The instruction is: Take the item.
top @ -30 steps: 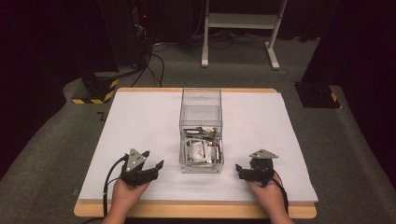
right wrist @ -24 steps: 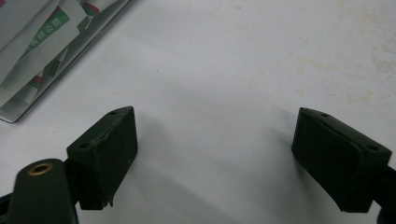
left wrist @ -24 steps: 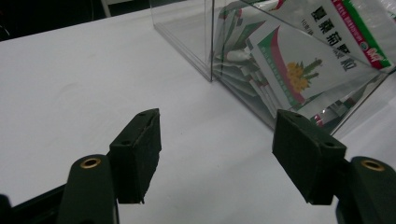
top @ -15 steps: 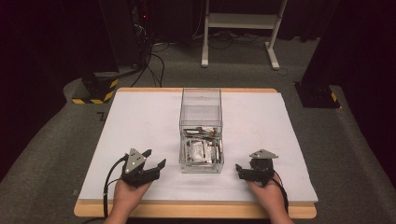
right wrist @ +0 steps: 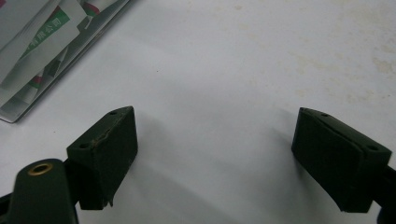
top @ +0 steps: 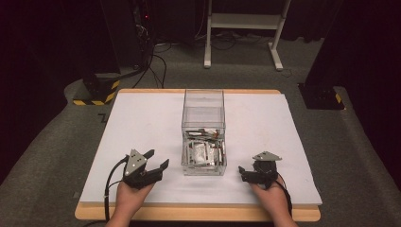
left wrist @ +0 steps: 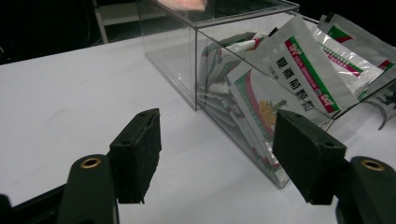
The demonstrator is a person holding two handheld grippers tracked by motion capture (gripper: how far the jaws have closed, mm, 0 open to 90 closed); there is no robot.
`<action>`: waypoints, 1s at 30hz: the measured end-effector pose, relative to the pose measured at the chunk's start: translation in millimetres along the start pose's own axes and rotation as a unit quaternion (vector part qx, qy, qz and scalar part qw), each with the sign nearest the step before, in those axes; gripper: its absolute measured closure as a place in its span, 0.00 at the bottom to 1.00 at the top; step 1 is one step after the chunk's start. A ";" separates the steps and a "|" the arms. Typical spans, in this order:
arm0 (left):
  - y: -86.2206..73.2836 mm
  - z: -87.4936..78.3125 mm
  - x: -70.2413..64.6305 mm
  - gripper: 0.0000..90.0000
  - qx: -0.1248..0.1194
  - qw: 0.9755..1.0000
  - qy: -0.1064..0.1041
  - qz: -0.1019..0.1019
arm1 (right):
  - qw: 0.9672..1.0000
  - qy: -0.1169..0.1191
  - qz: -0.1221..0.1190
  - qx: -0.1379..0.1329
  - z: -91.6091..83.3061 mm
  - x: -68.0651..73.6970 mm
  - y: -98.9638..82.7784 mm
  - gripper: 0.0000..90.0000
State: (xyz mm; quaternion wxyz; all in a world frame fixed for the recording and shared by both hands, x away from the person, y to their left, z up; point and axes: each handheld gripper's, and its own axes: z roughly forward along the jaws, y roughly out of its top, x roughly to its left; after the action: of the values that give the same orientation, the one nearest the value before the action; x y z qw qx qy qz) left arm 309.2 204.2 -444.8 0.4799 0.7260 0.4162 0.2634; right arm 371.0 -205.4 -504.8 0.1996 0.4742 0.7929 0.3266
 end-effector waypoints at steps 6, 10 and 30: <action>5.1 0.0 -2.6 0.37 -0.002 1.000 -0.002 0.006 | 1.000 0.000 0.000 0.000 0.0 0.0 -0.1 0.16; 8.3 -0.2 -3.2 0.37 -0.003 1.000 -0.003 0.008 | 1.000 0.000 0.000 0.000 0.0 0.0 -0.1 0.16; 25.5 8.8 -18.2 0.38 -0.011 1.000 -0.024 0.009 | 1.000 0.000 0.000 0.000 -0.1 0.0 -0.1 0.16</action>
State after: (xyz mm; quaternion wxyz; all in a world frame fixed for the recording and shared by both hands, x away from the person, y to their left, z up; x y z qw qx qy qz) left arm 315.6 179.5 -424.6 0.4950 0.7307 0.3950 0.2551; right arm 370.9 -205.4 -504.8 0.2001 0.4741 0.7927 0.3267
